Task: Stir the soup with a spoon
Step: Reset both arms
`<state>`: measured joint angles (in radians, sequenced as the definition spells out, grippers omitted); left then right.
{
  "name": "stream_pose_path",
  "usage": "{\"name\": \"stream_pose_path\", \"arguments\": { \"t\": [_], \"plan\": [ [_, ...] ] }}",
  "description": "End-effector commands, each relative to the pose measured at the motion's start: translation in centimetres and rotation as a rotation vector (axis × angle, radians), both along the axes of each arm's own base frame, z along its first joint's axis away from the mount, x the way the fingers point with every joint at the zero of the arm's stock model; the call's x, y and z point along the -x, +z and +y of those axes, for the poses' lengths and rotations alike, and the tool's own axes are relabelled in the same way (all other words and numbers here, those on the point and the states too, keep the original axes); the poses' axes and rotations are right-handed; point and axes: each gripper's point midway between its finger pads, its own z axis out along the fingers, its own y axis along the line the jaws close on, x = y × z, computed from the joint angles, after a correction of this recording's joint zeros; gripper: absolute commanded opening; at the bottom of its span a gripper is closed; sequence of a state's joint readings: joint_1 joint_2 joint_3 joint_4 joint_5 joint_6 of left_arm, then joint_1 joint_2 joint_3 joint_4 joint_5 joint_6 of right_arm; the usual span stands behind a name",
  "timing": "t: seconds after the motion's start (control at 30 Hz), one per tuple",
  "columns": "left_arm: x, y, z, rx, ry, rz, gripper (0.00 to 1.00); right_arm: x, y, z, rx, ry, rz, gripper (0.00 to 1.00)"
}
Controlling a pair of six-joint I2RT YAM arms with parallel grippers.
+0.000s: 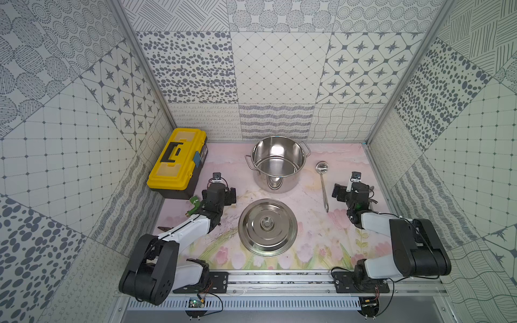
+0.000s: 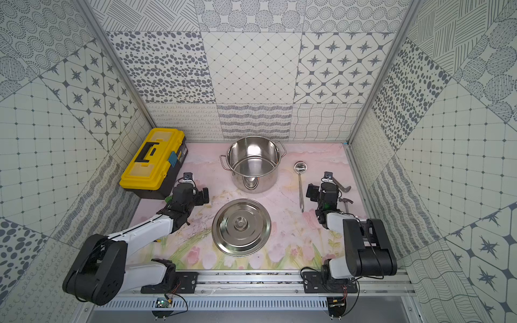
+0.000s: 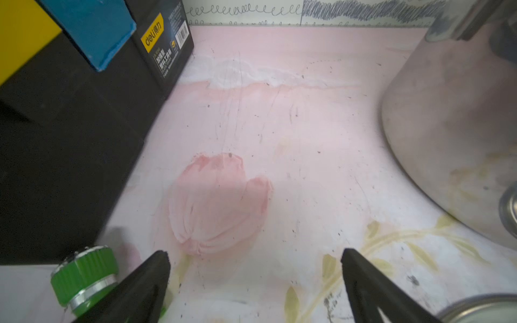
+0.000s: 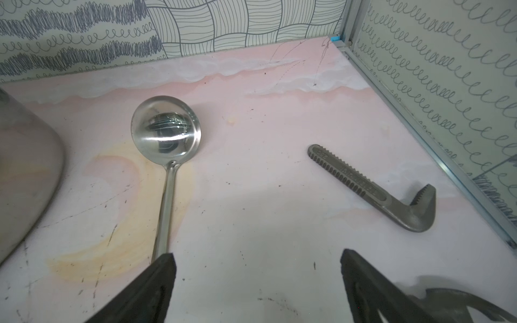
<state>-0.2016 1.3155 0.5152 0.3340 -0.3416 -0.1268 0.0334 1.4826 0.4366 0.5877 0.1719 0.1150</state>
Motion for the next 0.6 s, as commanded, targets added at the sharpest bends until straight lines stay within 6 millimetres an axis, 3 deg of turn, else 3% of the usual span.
{"name": "stream_pose_path", "arguments": {
  "t": [0.0, 0.1, 0.23, 0.4, 0.57],
  "plan": [
    [-1.7, 1.6, 0.5, -0.019, -0.06, -0.105, 1.0, -1.4, 2.5, 0.9, 0.024, 0.057, -0.144, 0.97],
    [-1.1, 0.0, 0.9, -0.011, -0.069, -0.111, 0.99, -1.3, 2.0, 1.3, 0.027, 0.085, -0.164, 0.97],
    [-2.1, -0.3, 0.7, 0.017, -0.09, -0.157, 0.99, -1.4, 1.9, 2.1, 0.027, 0.132, -0.146, 0.97],
    [-1.9, -2.8, 0.7, 0.033, -0.108, -0.163, 1.0, -1.6, 1.9, 2.6, 0.028, 0.165, -0.143, 0.97],
    [-2.7, -2.8, 1.6, 0.068, -0.072, -0.139, 0.99, -1.5, 1.9, 2.6, 0.027, 0.165, -0.141, 0.97]
  ]
}}
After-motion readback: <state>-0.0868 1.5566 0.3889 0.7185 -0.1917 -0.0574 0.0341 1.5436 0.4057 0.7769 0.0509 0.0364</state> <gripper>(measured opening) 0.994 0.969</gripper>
